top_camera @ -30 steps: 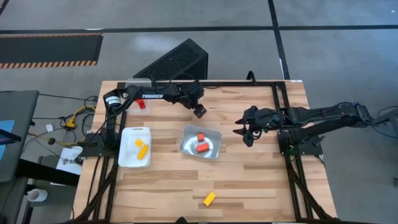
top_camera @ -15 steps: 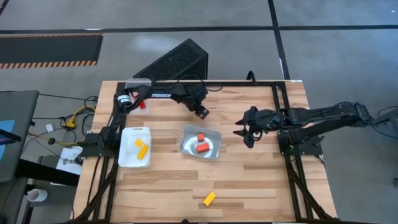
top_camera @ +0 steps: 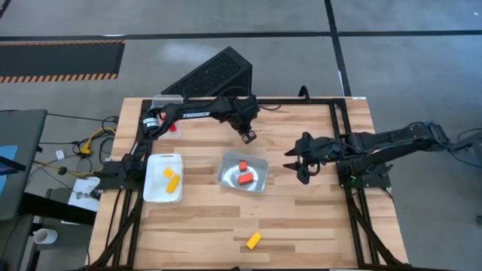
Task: Sort & place blocks by color
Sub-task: Put the orange wooden block into the gray bin
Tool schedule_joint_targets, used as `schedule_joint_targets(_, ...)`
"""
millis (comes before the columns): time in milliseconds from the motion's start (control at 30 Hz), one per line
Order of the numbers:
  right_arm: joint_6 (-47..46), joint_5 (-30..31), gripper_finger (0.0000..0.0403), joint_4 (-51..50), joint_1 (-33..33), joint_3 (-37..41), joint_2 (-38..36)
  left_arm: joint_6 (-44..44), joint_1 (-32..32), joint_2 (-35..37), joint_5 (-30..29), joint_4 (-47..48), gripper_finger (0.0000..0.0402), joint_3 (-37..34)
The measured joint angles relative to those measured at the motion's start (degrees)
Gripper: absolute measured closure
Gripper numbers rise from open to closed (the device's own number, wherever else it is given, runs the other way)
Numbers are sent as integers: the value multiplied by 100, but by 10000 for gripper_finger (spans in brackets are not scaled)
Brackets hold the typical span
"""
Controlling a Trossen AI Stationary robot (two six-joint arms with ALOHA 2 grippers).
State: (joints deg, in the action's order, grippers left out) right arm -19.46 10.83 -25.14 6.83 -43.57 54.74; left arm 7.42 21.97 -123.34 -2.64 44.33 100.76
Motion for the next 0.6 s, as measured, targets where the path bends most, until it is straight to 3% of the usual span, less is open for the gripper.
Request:
schedule_joint_targets(133,-61,28,165,12,108,0,0,-459,-270,442,-267,513,345,115)
schedule_joint_targets(267,-149,388,165,36,203,0,0,-768,-835,942,-979,865,345,126)
schedule_joint_targets(367,-159,547,165,60,233,0,0,-779,-1405,998,-952,1087,345,115)
schedule_joint_targets(600,-219,587,165,204,438,0,-2,-481,-2449,1032,-840,181,345,-546)
